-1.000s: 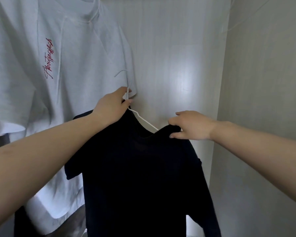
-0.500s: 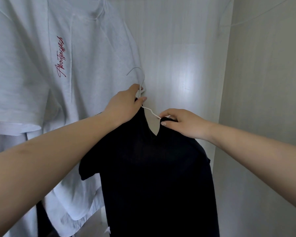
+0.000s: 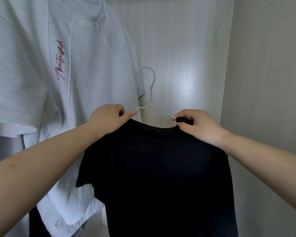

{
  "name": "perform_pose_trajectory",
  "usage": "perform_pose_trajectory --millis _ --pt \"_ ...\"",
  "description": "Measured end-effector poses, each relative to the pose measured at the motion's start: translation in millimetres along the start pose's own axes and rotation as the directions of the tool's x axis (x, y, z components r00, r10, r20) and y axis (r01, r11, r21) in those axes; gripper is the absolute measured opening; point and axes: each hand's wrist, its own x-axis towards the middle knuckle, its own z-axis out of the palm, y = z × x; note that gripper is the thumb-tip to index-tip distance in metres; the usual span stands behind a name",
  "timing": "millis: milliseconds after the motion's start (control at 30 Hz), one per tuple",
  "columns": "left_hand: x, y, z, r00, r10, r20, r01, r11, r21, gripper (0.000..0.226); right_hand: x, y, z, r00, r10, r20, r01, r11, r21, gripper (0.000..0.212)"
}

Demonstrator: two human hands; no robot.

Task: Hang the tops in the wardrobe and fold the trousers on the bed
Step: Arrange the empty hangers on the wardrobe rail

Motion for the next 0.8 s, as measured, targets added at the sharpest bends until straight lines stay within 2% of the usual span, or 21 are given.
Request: perform_pose_trajectory --millis 167,267,433,533,633,733,800 --pt "-1 -2 1 0.972 -0.129 0.199 0.109 0.988 0.105 0.090 -1 1 -4 1.000 0.003 0.024 -0.002 0.999 -0.039 0.006" --pt "1 0 -1 0.938 -0.180 0.295 0.149 0.981 0.125 0.108 0 0 -6 1.000 -0.018 0.008 0.019 0.997 -0.081 0.006" --pt "6 0 -1 0.948 -0.164 0.274 0.134 0.983 0.127 0.112 3 5 -13 0.998 0.009 0.065 0.001 0.987 -0.162 0.012" --pt "11 -4 2 0.974 -0.155 0.163 0.137 0.983 0.119 0.096 5 11 -20 0.987 0.065 0.149 -0.029 0.972 -0.232 0.014" --pt "15 -9 5 0.993 -0.100 0.060 0.093 0.990 0.103 0.069 5 17 -21 0.981 0.088 0.173 -0.025 0.941 -0.339 0.009" --pt "19 -13 2 0.998 -0.031 0.060 0.032 0.999 -0.020 0.036 7 19 -20 0.978 0.087 0.191 0.005 0.902 -0.433 0.011" --pt "20 -14 -2 0.997 0.019 0.073 -0.009 0.992 -0.127 0.024 8 20 -20 0.979 0.090 0.184 0.012 0.873 -0.488 0.010"
